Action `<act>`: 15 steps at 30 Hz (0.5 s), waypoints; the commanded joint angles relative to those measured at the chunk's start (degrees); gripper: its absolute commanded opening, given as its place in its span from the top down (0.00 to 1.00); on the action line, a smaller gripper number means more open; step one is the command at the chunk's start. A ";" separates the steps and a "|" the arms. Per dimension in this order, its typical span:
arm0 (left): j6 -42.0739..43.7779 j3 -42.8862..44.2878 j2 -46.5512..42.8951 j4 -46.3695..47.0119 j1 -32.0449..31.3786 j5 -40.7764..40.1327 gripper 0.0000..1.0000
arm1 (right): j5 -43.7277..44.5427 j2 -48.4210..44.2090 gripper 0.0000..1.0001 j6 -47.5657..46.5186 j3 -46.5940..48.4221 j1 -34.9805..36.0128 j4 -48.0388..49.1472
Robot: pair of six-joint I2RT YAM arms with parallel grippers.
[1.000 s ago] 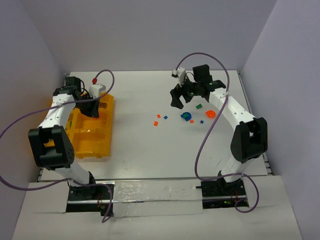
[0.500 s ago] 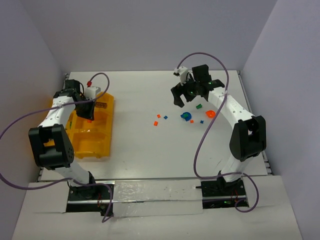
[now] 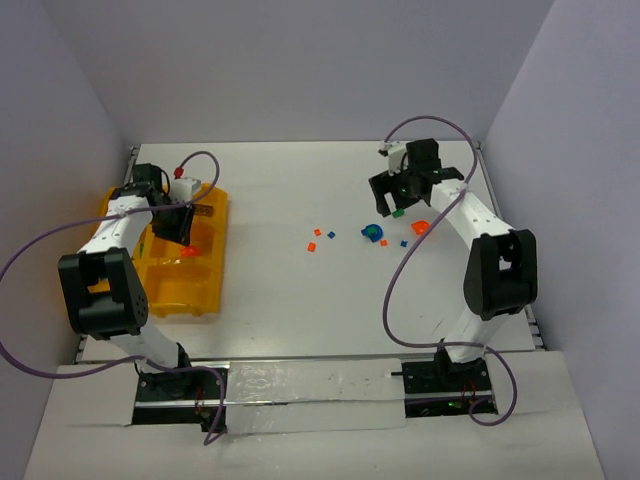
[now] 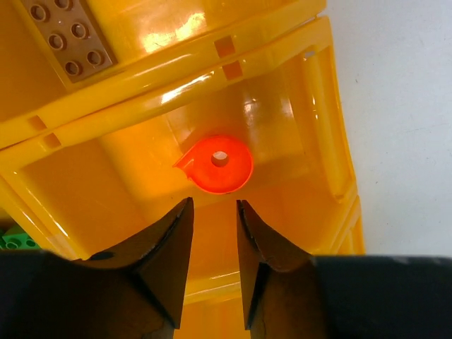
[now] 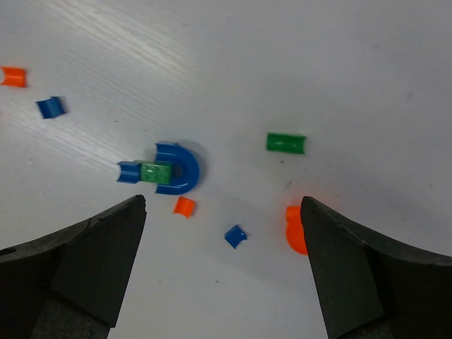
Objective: Sort the legos into containers by color
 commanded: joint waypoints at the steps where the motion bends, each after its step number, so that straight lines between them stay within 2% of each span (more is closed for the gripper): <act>1: 0.20 4.36 -2.06 0.72 -0.37 3.86 0.50 | 3.72 -0.77 0.06 3.11 -0.84 -5.04 2.94; 3: 0.75 6.44 -3.40 0.58 -0.51 6.09 0.39 | 3.80 -1.10 0.09 3.58 -1.77 -7.33 3.01; 5: 0.62 8.82 -4.85 0.73 -1.77 7.63 0.35 | 3.77 -1.16 0.12 3.78 -2.66 -10.81 2.78; 8: -0.67 14.01 -5.28 1.07 -4.16 7.78 0.33 | 3.11 -0.71 0.21 4.03 -3.98 -14.08 2.37; 12: -2.58 20.89 -2.93 0.75 -9.41 6.77 0.33 | 1.39 1.27 0.40 4.82 -4.34 -18.21 1.77; 15: -3.06 23.37 -1.60 0.58 -11.47 5.96 0.33 | -0.45 3.09 0.43 4.92 -3.83 -19.28 0.67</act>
